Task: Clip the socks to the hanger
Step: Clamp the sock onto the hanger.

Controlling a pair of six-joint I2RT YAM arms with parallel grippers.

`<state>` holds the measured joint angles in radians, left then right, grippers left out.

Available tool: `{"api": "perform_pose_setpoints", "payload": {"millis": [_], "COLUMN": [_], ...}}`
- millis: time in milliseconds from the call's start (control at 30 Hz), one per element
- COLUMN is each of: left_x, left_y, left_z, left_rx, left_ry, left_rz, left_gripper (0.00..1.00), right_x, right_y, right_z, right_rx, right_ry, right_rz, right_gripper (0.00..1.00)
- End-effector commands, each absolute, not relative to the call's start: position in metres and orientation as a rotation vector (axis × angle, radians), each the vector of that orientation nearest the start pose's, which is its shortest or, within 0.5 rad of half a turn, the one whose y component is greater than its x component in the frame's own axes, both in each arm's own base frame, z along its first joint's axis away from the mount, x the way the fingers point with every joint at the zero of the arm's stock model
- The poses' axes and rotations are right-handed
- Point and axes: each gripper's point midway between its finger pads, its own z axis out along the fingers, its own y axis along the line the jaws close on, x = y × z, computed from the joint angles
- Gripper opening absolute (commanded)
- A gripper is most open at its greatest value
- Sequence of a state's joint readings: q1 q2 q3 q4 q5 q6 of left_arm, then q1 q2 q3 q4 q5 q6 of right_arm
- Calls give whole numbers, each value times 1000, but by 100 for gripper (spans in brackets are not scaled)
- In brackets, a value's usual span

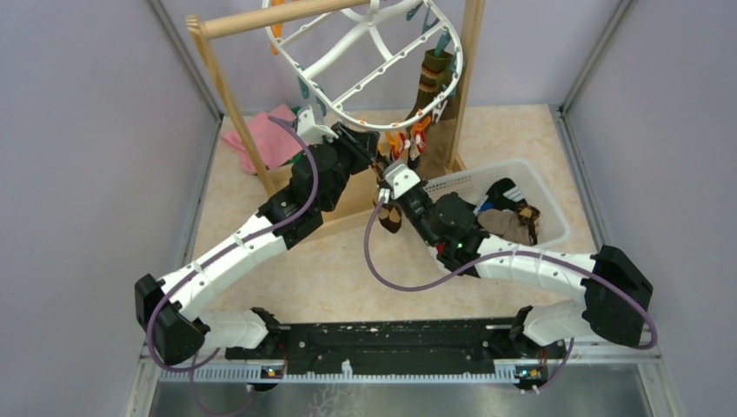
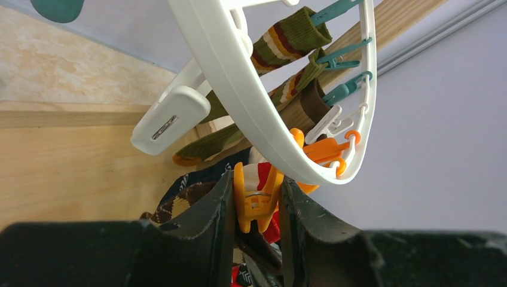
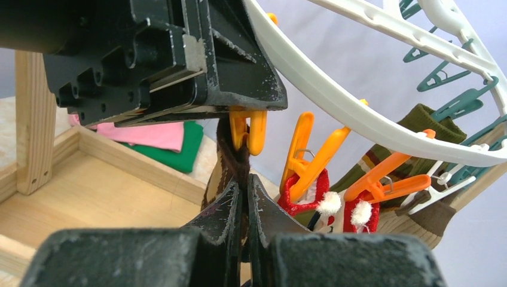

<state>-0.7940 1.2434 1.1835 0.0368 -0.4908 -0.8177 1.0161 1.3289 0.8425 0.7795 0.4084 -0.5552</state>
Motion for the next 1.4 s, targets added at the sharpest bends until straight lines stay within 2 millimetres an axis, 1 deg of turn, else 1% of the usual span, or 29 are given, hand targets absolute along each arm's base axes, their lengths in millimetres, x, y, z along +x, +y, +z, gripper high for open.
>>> {"api": "perform_pose_setpoints", "payload": {"millis": [0,267,367,567,667,700,833,967,1167,1367], "left_x": [336,337,337,334,333,333,332,331,328,324], "left_y": [-261,-263,-262,-256,-257,-258,-260,-258,-262,-266], "left_z": [372,368,370,375,373,374,372,373,378,376], "left_rx": [-448,-446,-448,-463,-469,-470,-472,-473,-447,-434], "left_ry": [1611,1618,1614,1596,1600,1601,1607,1597,1588,1597], "left_rz": [-869,-867,-867,-868,-880,-887,-901,-905,-938,-972], "left_gripper": [0,0,0,0,0,0,0,0,0,0], "right_x": [297,294,297,298,294,293,291,286,281,287], "right_y": [319,324,323,310,305,303,299,293,292,300], "right_z": [359,362,355,339,334,338,334,333,334,335], "right_rx": [-595,-617,-619,-600,-618,-606,-615,-601,-566,-563], "right_ry": [1072,1041,1066,1093,1032,1000,913,832,733,729], "right_rz": [180,168,149,105,66,51,-22,-98,-184,-219], "right_gripper": [0,0,0,0,0,0,0,0,0,0]}}
